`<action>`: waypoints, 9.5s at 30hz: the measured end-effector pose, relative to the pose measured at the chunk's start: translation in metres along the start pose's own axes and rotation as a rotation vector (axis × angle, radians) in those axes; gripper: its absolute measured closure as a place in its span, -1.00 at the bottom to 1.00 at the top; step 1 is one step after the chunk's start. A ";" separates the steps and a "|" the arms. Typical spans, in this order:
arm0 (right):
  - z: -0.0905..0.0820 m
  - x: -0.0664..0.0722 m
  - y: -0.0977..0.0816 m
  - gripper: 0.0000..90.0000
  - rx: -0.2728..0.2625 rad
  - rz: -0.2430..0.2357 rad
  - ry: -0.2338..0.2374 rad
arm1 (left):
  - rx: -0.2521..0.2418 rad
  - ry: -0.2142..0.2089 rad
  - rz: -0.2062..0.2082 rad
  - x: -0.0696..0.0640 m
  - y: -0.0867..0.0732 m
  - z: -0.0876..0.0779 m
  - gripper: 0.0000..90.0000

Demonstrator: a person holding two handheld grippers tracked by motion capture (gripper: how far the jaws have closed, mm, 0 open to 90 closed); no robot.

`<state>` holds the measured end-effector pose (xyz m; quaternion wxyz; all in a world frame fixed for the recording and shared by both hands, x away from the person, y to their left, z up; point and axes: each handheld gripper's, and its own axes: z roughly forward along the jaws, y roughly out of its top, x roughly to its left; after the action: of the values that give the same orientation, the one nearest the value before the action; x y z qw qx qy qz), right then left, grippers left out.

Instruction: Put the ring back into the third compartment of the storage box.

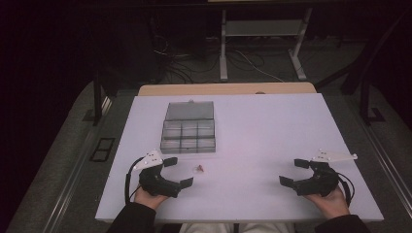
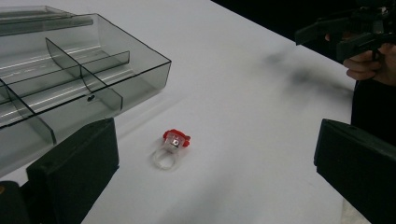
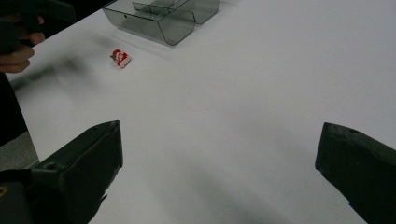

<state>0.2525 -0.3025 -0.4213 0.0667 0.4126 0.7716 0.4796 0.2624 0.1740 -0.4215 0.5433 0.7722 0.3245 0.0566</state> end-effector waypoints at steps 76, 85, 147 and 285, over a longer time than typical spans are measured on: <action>-0.002 -0.002 -0.005 -0.99 0.023 -0.011 -0.012 | 0.360 -0.018 0.179 0.007 0.057 0.059 -1.00; -0.002 -0.002 -0.005 -0.99 0.023 -0.011 -0.009 | 0.391 -0.029 0.179 0.014 0.055 0.067 -1.00; -0.001 -0.002 -0.006 -0.99 0.043 -0.017 0.003 | 0.607 -0.108 0.391 0.028 0.042 0.090 0.35; 0.001 -0.004 -0.007 -0.99 0.055 -0.028 0.005 | 0.539 -0.019 0.343 0.075 0.119 0.114 0.53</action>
<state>0.2517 -0.3060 -0.4282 0.0598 0.4024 0.7903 0.4581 0.4237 0.1014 -0.3828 0.3048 0.9322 0.1879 0.0522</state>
